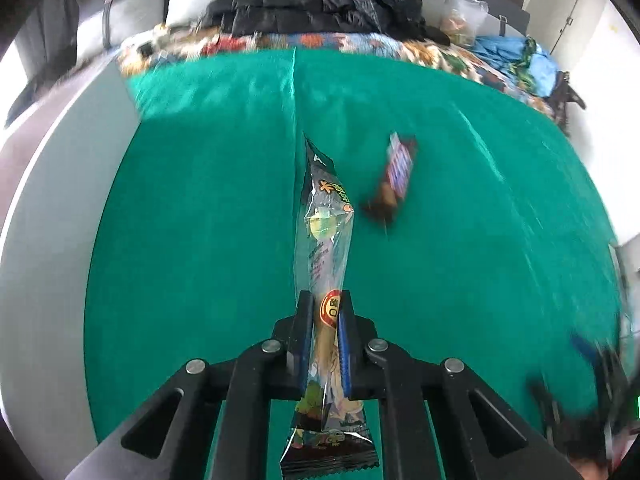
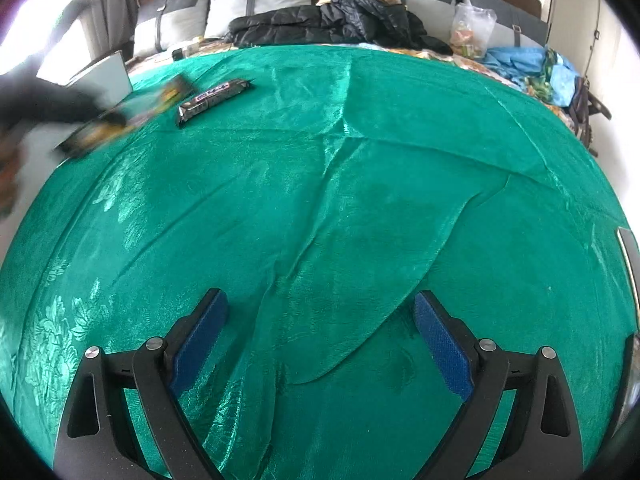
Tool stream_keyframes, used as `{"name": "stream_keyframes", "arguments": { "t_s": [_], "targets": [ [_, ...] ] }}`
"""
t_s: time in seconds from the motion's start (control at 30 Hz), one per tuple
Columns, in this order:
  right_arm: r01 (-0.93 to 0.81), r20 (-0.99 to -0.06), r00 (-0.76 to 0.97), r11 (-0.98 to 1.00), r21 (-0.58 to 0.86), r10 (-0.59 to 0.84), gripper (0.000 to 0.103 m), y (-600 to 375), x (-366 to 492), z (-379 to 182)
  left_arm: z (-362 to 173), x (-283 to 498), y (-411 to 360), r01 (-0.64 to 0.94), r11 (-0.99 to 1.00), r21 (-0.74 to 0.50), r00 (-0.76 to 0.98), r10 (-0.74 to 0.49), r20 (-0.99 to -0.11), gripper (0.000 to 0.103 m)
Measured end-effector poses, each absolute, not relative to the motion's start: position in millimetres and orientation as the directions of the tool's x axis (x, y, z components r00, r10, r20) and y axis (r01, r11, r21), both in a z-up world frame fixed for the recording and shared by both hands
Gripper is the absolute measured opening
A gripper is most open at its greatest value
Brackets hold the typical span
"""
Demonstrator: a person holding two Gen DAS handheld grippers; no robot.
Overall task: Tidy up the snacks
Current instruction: 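Grasp the clear snack bag with black top with the left gripper and lift it, then set the snack bag down on the sheet and open the left gripper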
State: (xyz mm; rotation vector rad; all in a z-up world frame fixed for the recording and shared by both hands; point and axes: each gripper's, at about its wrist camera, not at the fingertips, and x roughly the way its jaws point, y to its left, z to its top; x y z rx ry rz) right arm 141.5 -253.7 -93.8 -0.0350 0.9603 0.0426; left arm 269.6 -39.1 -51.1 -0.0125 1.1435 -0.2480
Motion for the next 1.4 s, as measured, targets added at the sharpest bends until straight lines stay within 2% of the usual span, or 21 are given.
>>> {"name": "stream_keyframes", "arguments": {
  "t_s": [0.1, 0.2, 0.23, 0.27, 0.3, 0.33, 0.37, 0.63, 0.77, 1.1, 1.4],
  "targets": [
    [-0.052, -0.82, 0.572, 0.999, -0.011, 0.021, 0.096, -253.8, 141.6, -93.7, -44.8, 219.5, -20.9, 0.176, 0.971, -0.161, 0.391, -0.219, -0.894, 0.011],
    [-0.052, -0.82, 0.572, 0.999, -0.011, 0.021, 0.096, -254.0, 141.6, -93.6, -52.7, 193.1, -15.6, 0.185, 0.974, -0.129, 0.398, -0.194, -0.897, 0.012],
    [-0.052, -0.82, 0.572, 0.999, -0.011, 0.021, 0.096, -254.0, 141.6, -93.6, -60.6, 188.5, -15.4, 0.194, 0.974, -0.12, 0.395, -0.189, -0.899, 0.019],
    [-0.052, -0.82, 0.573, 0.999, -0.011, 0.02, 0.096, -253.9, 141.5, -93.6, -66.9, 187.6, -14.8, 0.199, 0.973, -0.116, 0.387, -0.187, -0.903, 0.041],
    [-0.052, -0.82, 0.573, 0.999, -0.011, 0.021, 0.096, -254.1, 141.5, -93.5, -75.6, 187.7, -14.5, 0.198, 0.974, -0.109, 0.381, -0.179, -0.907, 0.056],
    [-0.052, -0.819, 0.573, 0.999, -0.011, 0.021, 0.096, -253.8, 141.3, -93.6, -79.4, 187.9, -14.6, 0.193, 0.976, -0.099, 0.388, -0.168, -0.906, 0.082],
    [-0.052, -0.819, 0.573, 0.999, -0.011, 0.021, 0.096, -254.1, 141.4, -93.5, -82.3, 189.3, -14.1, 0.185, 0.979, -0.081, 0.411, -0.152, -0.899, 0.087],
    [-0.053, -0.82, 0.573, 0.999, -0.011, 0.021, 0.096, -254.0, 141.7, -93.0, -94.1, 209.3, -1.5, 0.074, 0.997, -0.006, 0.485, -0.041, -0.874, 0.089],
    [-0.052, -0.82, 0.573, 0.999, -0.011, 0.021, 0.096, -254.0, 141.8, -93.0, -99.3, 209.6, 8.4, 0.058, 0.998, -0.005, 0.512, -0.034, -0.858, 0.103],
    [-0.053, -0.82, 0.573, 0.999, -0.011, 0.021, 0.096, -254.2, 141.8, -92.9, -103.8, 206.4, 9.9, 0.067, 0.998, -0.002, 0.575, -0.04, -0.817, 0.103],
    [-0.053, -0.82, 0.573, 0.999, -0.011, 0.021, 0.096, -254.2, 142.0, -92.9, -103.9, 209.0, 7.5, 0.065, 0.998, -0.002, 0.578, -0.039, -0.815, 0.103]
  ]
}}
